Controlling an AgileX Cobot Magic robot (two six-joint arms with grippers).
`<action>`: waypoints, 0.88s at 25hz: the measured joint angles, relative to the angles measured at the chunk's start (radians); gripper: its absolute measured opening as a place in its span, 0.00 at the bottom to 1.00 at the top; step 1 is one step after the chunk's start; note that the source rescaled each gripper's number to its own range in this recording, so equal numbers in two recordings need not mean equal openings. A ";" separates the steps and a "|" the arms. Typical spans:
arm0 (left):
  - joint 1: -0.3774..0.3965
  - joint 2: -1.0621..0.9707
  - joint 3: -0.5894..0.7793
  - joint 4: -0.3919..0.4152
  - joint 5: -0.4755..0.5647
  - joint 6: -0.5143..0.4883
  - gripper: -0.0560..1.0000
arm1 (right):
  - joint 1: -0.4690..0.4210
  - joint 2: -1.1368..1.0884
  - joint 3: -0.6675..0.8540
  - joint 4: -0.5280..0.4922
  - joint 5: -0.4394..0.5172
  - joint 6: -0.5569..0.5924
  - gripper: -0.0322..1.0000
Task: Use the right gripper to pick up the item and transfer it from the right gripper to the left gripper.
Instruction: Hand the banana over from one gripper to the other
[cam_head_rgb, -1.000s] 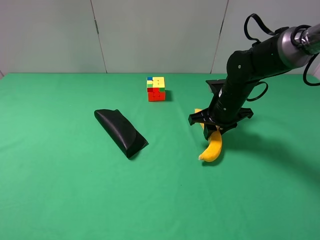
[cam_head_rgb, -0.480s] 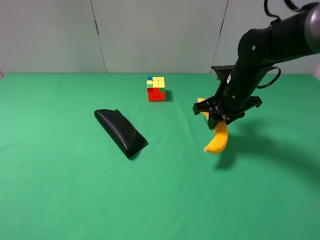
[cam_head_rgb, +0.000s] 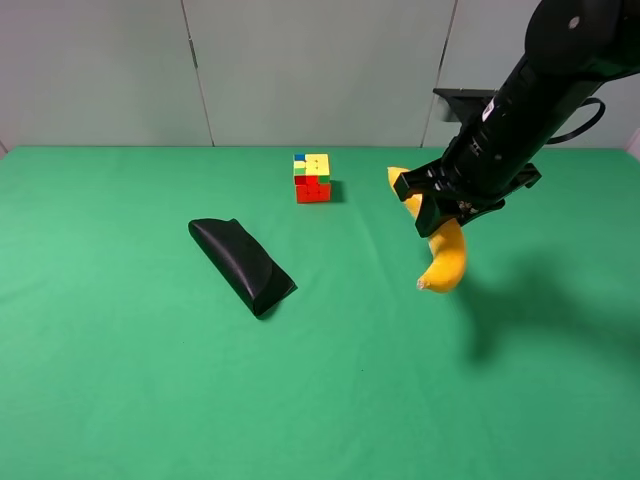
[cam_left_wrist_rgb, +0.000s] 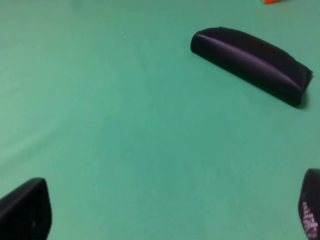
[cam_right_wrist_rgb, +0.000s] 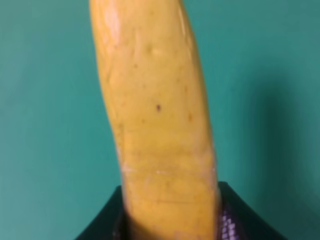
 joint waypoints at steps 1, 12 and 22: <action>0.000 0.000 0.000 0.000 0.000 0.000 0.98 | 0.000 -0.009 -0.002 0.015 0.013 -0.013 0.03; 0.000 0.000 0.000 0.000 0.000 0.000 0.98 | 0.003 -0.018 -0.125 0.065 0.160 -0.065 0.03; 0.000 0.002 0.000 0.000 0.000 -0.010 0.98 | 0.188 -0.018 -0.192 -0.014 0.197 -0.084 0.03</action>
